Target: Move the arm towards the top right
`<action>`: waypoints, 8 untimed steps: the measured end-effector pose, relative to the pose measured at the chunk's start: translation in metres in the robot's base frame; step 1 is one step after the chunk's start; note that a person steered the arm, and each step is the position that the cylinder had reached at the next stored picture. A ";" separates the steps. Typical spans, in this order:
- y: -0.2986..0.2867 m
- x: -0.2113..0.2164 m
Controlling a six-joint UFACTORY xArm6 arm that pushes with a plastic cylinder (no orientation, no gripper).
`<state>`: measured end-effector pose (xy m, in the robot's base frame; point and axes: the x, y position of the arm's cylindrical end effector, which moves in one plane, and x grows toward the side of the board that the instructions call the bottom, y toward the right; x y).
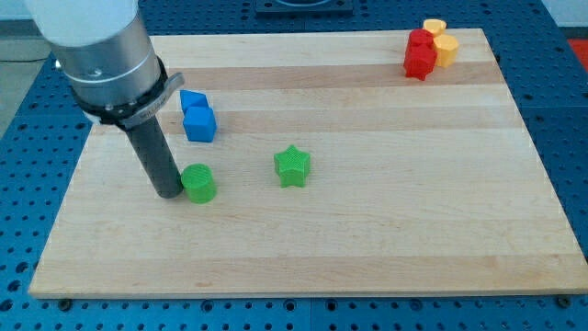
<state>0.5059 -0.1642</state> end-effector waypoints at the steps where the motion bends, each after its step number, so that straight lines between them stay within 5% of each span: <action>1: 0.030 0.000; 3: 0.096 -0.024; 5: 0.069 -0.048; 6: 0.106 -0.079; 8: 0.302 -0.145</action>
<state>0.3606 0.1374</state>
